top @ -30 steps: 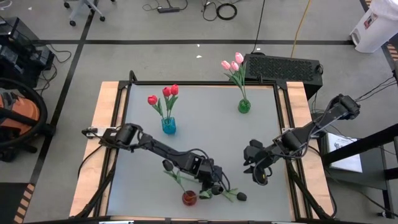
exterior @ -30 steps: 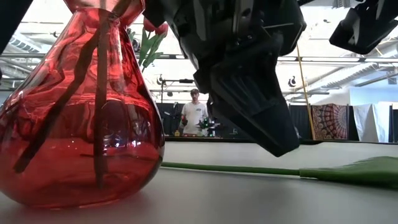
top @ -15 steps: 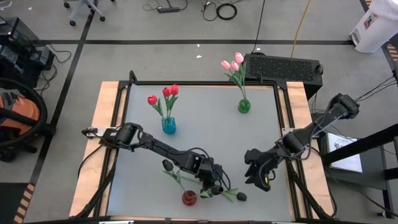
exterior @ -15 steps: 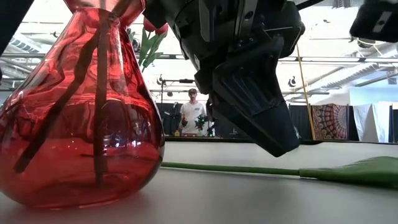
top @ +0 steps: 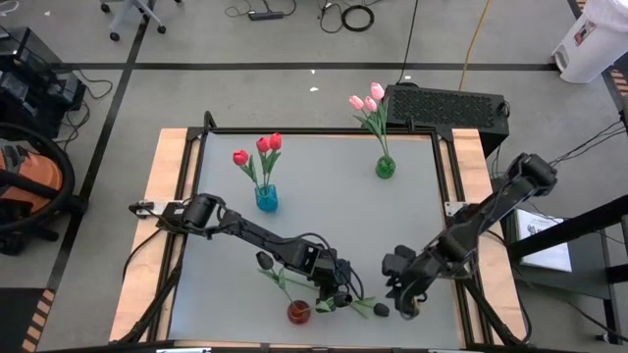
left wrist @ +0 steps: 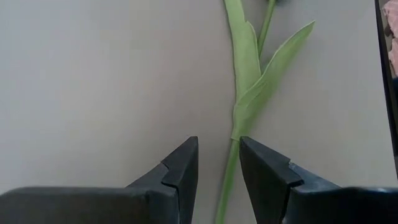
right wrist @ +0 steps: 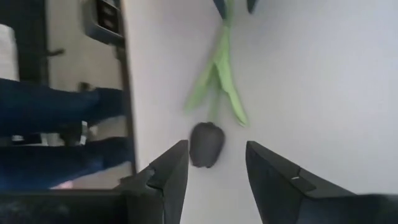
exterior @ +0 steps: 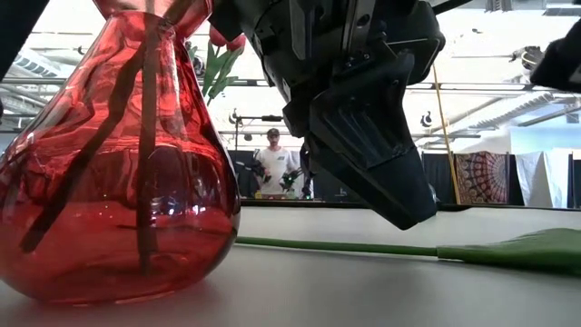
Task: Sort flowers into vase by color
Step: Put the black flower into the red vase
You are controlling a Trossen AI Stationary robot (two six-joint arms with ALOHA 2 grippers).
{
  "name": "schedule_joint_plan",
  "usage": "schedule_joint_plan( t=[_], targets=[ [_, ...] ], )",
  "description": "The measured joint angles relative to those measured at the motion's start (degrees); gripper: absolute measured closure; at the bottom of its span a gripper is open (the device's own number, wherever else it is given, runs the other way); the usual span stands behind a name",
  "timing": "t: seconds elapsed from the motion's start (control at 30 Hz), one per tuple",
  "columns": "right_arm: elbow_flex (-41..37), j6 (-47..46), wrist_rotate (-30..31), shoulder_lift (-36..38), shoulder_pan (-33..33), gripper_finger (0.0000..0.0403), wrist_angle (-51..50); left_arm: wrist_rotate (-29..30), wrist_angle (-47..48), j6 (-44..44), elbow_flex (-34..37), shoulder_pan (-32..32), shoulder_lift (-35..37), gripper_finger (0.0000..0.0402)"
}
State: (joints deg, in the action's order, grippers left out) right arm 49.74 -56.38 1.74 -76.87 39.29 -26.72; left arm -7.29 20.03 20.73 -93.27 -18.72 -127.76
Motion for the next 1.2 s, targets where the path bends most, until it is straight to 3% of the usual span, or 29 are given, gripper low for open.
schedule_joint_plan(
  t=[0.3, 0.6, 1.2],
  targets=[
    [0.0, -3.1, -0.6, -10.0, 1.0, 0.025, 9.7, -3.4, 0.0, 0.2, 0.0, 0.0, 0.0, 0.0278],
    [0.0, -7.7, -0.2, -15.1, 1.3, 0.025, 19.2, -4.5, -0.1, 0.2, 0.0, 0.0, 0.0, 0.0278],
    [0.2, -15.9, 0.3, -23.6, 1.3, 0.025, 18.8, -6.4, -0.2, -0.1, -2.3, 0.0, 0.1, 0.0278]
  ],
)
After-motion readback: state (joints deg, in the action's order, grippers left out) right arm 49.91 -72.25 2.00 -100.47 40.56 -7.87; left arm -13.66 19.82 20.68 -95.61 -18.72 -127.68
